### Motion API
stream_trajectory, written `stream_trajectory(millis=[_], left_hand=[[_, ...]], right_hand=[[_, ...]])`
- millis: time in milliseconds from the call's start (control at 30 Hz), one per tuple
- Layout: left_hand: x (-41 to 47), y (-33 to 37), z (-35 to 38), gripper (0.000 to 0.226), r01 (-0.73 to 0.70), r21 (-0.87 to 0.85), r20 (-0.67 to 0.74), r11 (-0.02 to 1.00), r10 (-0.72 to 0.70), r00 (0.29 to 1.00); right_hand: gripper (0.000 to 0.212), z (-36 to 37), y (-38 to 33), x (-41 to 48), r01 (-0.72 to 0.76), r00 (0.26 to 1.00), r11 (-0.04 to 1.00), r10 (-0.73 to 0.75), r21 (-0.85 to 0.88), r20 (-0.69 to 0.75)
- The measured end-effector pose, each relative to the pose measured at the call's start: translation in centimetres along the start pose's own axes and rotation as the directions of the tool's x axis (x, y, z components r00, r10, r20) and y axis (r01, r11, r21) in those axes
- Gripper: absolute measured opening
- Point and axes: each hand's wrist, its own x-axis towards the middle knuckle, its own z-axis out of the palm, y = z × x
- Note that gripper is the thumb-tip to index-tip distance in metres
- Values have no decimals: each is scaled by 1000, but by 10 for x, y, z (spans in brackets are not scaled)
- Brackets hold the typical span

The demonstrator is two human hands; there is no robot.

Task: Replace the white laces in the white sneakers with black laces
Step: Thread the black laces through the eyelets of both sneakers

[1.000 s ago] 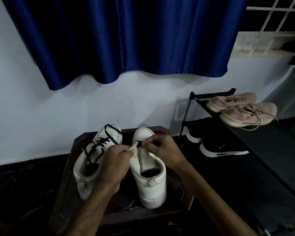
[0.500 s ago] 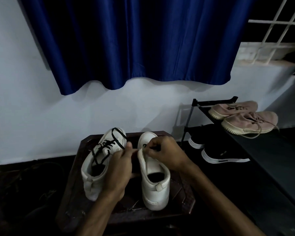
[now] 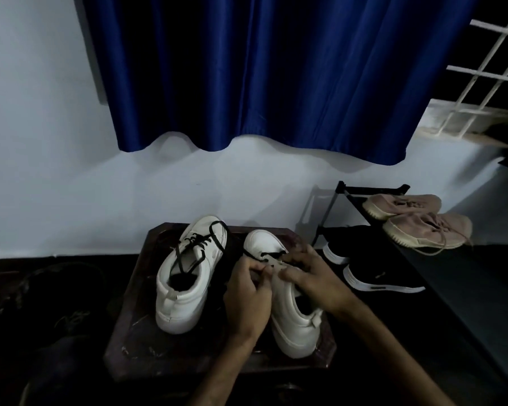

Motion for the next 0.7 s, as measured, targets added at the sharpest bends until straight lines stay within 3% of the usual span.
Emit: stream_trajectory(millis=[133, 200, 333, 467, 700], left_hand=[[-3, -1, -16, 12, 139, -245, 14, 960, -140, 990], [-3, 1, -30, 15, 104, -290, -35, 951, -119, 992], [1, 3, -30, 6, -143, -35, 6, 989, 143, 990], [7, 6, -15, 14, -304, 247, 89, 920, 290, 953], [6, 15, -25, 19, -279, 255, 44, 926, 277, 960]], right_hand=[[13, 10, 8, 1, -26, 996, 996, 33, 86, -84], [15, 8, 7, 1, -19, 998, 995, 26, 102, -64], [19, 12, 5, -2, -12, 997, 991, 22, 130, -76], [13, 14, 5, -2, 15, 998, 991, -6, 132, -68], [14, 14, 9, 2, 19, 998, 996, -12, 92, -69]])
